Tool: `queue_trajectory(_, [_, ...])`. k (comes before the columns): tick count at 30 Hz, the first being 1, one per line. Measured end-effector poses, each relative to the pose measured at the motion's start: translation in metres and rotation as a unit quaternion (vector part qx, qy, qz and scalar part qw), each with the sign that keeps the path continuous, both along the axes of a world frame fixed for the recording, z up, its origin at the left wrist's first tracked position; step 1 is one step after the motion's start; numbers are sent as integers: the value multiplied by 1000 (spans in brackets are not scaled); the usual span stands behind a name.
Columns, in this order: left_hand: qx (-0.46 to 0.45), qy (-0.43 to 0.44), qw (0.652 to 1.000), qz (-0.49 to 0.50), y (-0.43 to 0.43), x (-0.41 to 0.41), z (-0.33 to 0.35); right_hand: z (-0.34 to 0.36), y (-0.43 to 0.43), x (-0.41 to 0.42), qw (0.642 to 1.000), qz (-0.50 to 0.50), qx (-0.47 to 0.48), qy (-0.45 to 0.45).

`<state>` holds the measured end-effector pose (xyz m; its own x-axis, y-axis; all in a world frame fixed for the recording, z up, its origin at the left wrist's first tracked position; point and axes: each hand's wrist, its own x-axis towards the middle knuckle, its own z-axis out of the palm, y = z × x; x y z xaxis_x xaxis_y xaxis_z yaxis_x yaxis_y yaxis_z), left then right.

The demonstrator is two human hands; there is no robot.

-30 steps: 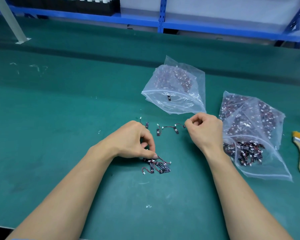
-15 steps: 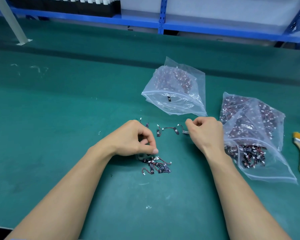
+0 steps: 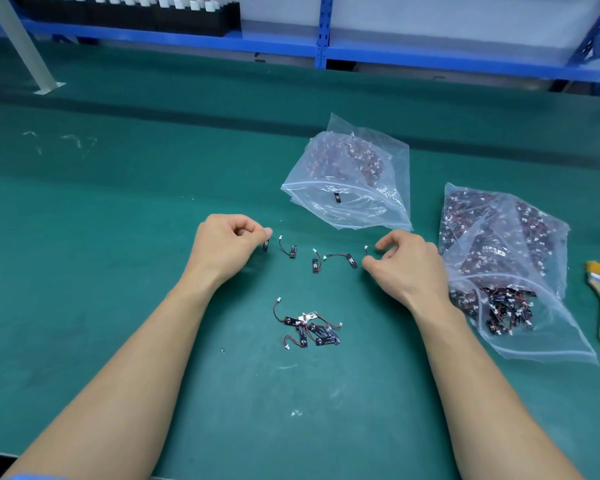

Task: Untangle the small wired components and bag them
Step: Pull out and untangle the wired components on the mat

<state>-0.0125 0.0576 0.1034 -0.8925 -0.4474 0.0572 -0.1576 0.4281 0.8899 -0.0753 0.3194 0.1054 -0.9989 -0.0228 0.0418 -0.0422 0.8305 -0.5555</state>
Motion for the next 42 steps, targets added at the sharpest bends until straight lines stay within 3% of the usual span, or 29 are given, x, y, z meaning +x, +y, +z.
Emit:
queue_trajectory(5, [-68,-18,997,28,-2,-3,-7,-2,0,-1,1000,11,-6,18])
queue_trajectory(11, [-83,2,995,46,-7,-4,-7,0,0,-1,998,3,-53,27])
queue_trajectory(20, [-140,-35,989,-33,-5,-2,-9,2,1,1,999,28,-39,19])
queue_trajectory(26, [-117,-37,991,-46,-4,-1,-9,-5,1,-2,996,30,-72,40])
queue_trajectory(34, [-93,17,995,22,-6,-1,-4,-3,4,-8,968,-10,-227,109])
queue_trajectory(37, [-91,33,995,22,-4,-2,-3,5,1,0,961,56,-237,130])
queue_trajectory(42, [-93,63,994,-2,1,1,1,12,-19,28,931,318,-152,92])
